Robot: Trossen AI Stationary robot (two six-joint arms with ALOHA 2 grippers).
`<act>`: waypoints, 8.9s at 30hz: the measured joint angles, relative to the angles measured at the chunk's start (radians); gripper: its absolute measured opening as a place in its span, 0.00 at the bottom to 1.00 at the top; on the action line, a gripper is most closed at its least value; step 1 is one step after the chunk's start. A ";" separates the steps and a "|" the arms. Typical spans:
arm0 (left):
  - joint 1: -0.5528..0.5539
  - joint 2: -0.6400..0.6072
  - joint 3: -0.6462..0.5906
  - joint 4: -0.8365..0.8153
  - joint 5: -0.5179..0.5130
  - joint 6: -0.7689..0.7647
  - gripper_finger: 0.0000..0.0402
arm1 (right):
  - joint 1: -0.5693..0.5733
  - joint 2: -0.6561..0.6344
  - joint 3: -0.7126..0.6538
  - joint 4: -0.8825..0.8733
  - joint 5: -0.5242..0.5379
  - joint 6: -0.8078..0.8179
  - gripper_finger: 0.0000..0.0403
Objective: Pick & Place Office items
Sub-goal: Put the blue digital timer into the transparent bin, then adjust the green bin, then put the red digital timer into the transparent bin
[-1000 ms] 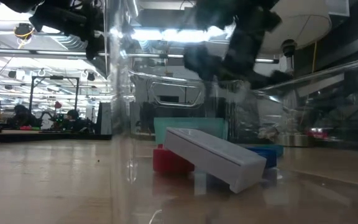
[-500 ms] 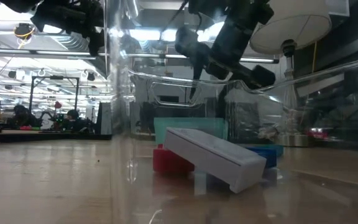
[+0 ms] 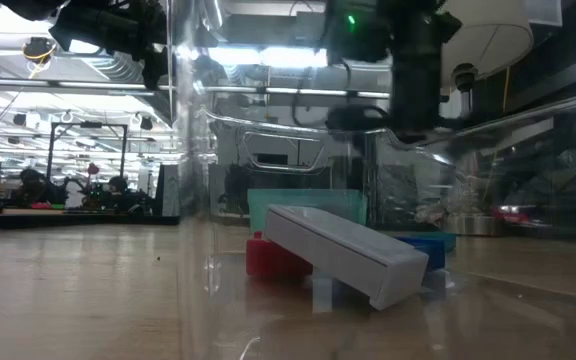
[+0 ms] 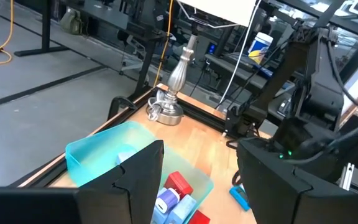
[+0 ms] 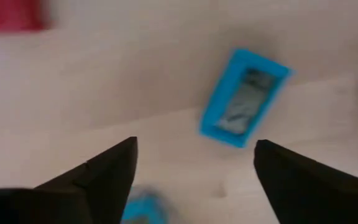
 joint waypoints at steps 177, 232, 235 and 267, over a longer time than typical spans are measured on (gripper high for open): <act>-0.471 1.229 0.780 -0.331 -0.399 0.471 0.00 | 0.082 -0.257 0.169 0.274 0.082 -0.822 0.25; -0.683 1.309 0.867 -0.623 -0.489 0.644 0.57 | 0.199 -0.838 -0.054 0.474 0.591 -1.389 0.25; -0.689 1.319 0.863 -0.640 -0.523 0.680 0.58 | 0.215 -0.859 -0.081 0.490 0.611 -1.374 0.25; -0.687 0.826 0.807 -0.544 -0.223 0.172 0.37 | 0.242 -1.006 -0.082 0.488 0.576 -1.560 0.25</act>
